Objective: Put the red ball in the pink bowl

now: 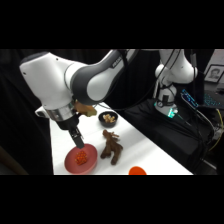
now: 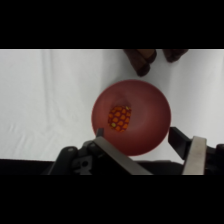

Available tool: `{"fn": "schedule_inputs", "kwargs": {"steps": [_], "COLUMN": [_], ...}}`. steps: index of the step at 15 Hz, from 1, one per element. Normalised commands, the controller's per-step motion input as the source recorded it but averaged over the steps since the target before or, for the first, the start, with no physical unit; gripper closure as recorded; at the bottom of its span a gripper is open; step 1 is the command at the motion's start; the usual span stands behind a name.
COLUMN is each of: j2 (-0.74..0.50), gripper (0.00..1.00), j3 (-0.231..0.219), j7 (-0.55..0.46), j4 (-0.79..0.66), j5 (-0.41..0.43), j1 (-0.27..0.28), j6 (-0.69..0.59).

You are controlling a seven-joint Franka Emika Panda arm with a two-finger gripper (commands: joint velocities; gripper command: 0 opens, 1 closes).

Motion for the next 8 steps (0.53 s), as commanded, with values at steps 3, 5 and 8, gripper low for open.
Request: {"fn": "schedule_inputs", "kwargs": {"steps": [3, 5, 8], "j2": [-0.42, -0.43, -0.41], "gripper": [0.00, 0.00, 0.00], "j3": [0.029, 0.035, 0.036], "j7": [-0.10, -0.10, -0.09], "j4": [-0.25, -0.32, -0.35], "j5": [0.070, 0.069, 0.066], "j1": [0.000, -0.001, -0.001], "j6": [-0.21, -0.12, -0.06]}}
